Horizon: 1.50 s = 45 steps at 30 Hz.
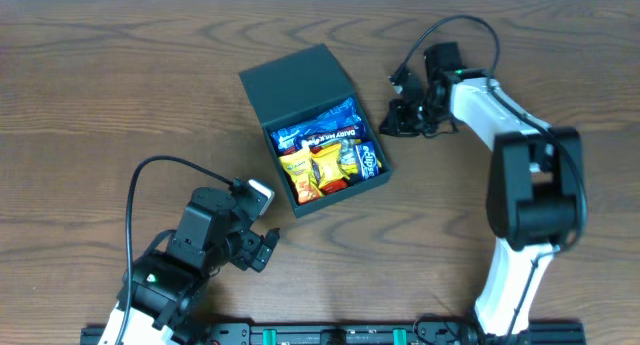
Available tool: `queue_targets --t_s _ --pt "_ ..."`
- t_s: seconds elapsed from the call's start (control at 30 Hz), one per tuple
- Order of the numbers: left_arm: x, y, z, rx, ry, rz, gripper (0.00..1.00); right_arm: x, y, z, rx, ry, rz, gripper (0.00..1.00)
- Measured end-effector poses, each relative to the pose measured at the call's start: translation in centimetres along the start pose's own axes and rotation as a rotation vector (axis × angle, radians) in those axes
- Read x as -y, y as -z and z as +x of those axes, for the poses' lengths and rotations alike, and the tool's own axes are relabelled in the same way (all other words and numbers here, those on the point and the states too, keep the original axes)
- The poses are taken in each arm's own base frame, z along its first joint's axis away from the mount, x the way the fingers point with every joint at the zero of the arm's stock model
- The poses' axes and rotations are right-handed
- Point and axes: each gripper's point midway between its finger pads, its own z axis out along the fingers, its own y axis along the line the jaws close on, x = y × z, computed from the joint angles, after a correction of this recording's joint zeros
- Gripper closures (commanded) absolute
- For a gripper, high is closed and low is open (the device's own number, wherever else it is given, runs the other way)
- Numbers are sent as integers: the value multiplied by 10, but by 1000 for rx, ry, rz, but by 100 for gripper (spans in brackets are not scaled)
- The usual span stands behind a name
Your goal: Pack container
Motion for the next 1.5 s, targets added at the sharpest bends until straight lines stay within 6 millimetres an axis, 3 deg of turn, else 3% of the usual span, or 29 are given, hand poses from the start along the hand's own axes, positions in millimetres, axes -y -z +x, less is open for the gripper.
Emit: queue_targets --t_s 0.13,0.23,0.33,0.43,0.5,0.63,0.8,1.13,1.3,1.5 --pt "0 0 0 0 0 0 4 -19 56 4 52 54 78 99" --pt "0 0 0 0 0 0 5 -46 77 15 62 170 110 99" --pt "0 0 0 0 0 0 4 -68 63 43 -30 269 122 99" --pt "0 0 0 0 0 0 5 -78 45 67 -107 334 132 99" --pt "0 0 0 0 0 0 5 -74 37 78 -141 342 149 99" --pt "0 0 0 0 0 0 5 -48 25 93 -172 310 245 99" --pt "0 0 0 0 0 0 5 -30 24 106 -208 263 327 99" --pt "0 0 0 0 0 0 5 -33 27 158 -374 139 427 99" --pt "0 0 0 0 0 0 5 -44 31 132 -220 140 404 99" --pt "0 0 0 0 0 0 5 -69 80 67 139 178 331 99"
